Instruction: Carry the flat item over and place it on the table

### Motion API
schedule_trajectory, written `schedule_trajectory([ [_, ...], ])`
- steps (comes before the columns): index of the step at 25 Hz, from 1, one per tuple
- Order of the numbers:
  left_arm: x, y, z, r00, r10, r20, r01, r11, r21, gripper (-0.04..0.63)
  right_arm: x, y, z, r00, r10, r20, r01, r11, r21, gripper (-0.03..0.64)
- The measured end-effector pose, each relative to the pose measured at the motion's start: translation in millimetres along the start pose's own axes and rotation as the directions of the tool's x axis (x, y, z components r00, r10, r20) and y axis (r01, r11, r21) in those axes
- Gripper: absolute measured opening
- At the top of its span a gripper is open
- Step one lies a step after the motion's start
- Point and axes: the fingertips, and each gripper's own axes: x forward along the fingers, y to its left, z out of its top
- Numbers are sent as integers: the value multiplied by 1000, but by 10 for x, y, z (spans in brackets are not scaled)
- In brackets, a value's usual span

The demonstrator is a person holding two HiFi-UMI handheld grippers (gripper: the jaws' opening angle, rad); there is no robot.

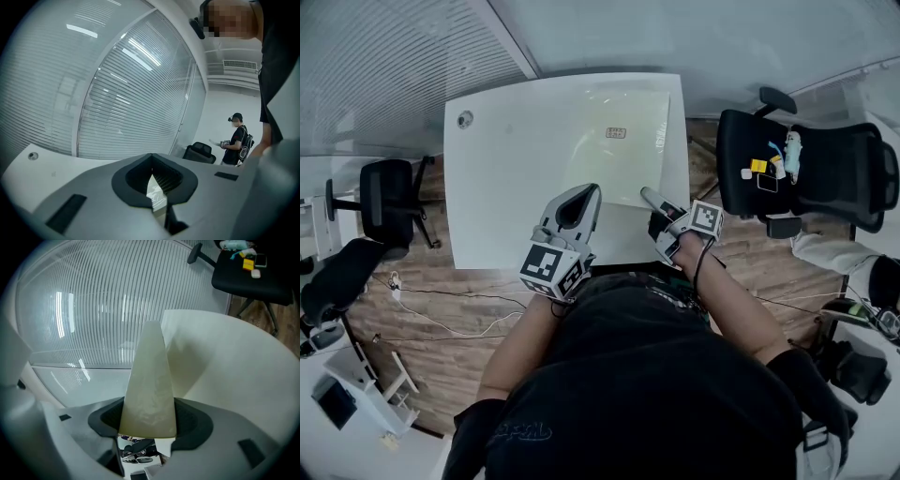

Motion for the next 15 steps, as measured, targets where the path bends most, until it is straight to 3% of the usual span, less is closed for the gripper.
schedule_trajectory([
  [8, 53, 47, -34, 1000, 9, -13, -9, 1000, -7, 12, 16, -187, 130, 999, -34, -8, 32, 991, -129, 291],
  [11, 36, 91, -60, 1000, 17, -16, -18, 1000, -11, 12, 1, -300, 149, 997, -82, -11, 79, 982, -170, 291],
  [15, 38, 108, -109, 1000, 17, -24, -18, 1000, -23, 13, 35, -314, 208, 999, -42, -8, 39, 978, -204, 291],
])
